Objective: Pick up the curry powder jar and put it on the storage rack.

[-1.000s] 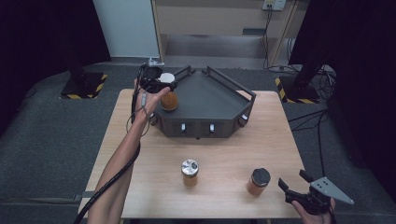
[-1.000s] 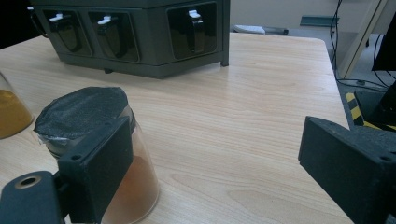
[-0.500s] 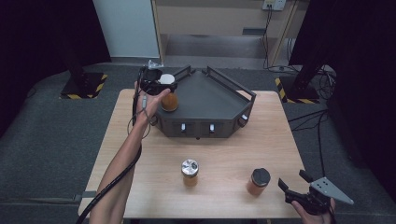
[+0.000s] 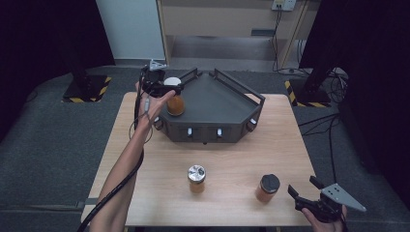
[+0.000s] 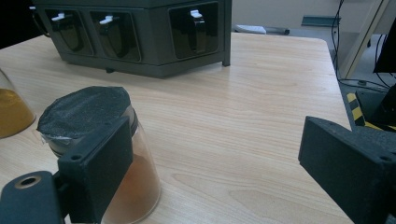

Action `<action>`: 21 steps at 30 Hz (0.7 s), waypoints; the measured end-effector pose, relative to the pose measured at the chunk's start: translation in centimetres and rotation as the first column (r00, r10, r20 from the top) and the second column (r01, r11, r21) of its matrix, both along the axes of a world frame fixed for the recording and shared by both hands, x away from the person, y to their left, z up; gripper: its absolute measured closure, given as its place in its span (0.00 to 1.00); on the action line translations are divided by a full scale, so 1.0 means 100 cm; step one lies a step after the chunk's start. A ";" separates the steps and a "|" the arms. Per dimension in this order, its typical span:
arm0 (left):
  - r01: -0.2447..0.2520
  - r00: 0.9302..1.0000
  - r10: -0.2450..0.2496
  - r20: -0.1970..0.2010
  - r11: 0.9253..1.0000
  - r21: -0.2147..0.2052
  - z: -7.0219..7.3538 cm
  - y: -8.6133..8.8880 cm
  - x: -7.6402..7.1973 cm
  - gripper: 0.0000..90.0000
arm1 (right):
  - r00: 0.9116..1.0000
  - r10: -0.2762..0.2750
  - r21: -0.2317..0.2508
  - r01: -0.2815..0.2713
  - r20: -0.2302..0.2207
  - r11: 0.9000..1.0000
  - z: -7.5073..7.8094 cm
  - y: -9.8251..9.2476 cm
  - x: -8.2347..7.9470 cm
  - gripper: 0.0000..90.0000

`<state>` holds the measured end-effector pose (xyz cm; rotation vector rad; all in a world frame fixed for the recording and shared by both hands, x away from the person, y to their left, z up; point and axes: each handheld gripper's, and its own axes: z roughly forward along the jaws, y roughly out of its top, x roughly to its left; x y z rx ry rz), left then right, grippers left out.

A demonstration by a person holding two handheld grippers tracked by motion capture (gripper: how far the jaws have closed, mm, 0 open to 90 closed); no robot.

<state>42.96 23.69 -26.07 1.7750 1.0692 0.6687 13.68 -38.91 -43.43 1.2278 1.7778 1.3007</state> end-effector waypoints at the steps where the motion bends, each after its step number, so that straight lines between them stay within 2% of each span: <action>1: 0.004 1.000 -0.004 0.008 1.000 -0.002 0.002 0.001 -0.002 0.10 | 1.000 -0.001 0.000 0.001 0.000 1.000 0.000 0.000 0.000 0.11; 9: 0.027 0.998 -0.027 0.062 1.000 -0.007 0.022 0.014 -0.026 0.07 | 1.000 0.003 -0.001 -0.003 0.003 1.000 0.000 0.000 0.000 0.11; 14: 0.046 0.996 -0.045 0.072 0.999 -0.011 0.029 0.020 -0.036 0.07 | 1.000 0.004 -0.002 -0.004 0.004 1.000 0.000 0.000 0.000 0.11; 21: 0.077 0.994 -0.075 0.085 0.997 -0.025 0.035 0.032 -0.058 0.06 | 1.000 0.003 -0.005 -0.003 0.004 1.000 0.000 0.001 0.000 0.11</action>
